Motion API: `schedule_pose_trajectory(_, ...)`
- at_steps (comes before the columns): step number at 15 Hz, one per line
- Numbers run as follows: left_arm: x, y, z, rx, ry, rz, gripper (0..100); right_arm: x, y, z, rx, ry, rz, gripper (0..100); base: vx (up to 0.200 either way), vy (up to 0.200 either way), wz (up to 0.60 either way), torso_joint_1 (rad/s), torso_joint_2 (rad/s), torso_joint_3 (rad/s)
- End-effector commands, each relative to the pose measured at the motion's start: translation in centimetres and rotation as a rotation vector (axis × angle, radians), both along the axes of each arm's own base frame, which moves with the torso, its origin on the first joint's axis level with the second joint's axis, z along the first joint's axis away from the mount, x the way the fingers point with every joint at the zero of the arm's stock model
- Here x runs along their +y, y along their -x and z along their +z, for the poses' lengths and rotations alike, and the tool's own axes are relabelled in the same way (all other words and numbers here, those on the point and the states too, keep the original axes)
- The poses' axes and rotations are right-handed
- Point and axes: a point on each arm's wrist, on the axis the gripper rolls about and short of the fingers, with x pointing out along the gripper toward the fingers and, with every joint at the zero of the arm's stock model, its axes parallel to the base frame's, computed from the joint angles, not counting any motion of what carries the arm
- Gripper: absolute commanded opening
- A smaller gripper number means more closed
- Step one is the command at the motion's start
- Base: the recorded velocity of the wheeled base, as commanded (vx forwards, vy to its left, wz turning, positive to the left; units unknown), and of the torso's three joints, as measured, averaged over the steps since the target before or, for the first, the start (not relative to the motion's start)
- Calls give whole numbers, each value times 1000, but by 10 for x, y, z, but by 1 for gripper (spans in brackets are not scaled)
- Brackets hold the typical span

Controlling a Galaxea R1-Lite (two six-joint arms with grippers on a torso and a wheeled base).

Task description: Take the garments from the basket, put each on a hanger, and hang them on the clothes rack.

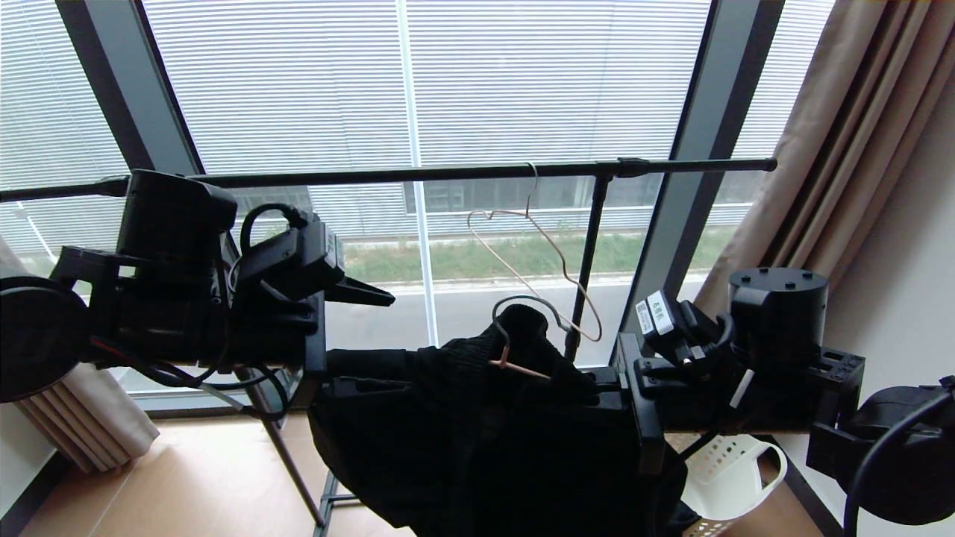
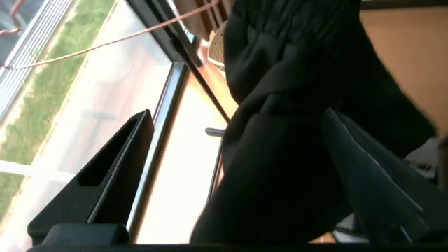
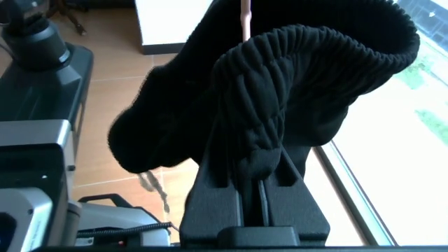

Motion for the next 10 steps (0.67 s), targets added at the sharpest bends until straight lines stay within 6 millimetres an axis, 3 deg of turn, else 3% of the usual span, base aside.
schedule_pose_trajectory(1,-3,-5,-11,27,-18,-11,100,0,1,1,-5,-3,4,0,0,0,0,0,0,0)
schedule_pose_trajectory(8,-8,-4,-22,67,-31,-27,100,0,10,8,-13,-26,57,0,0,0,0,0,0,0)
schedule_pose_trajectory(9,-8,-4,-22,68,-30,-28,0,0,10,8,-13,-26,57,0,0,0,0,0,0,0)
schedule_pose_trajectory(10,-8,-3,-22,70,-31,-28,0,1,9,8,-11,-25,57,0,0,0,0,0,0,0)
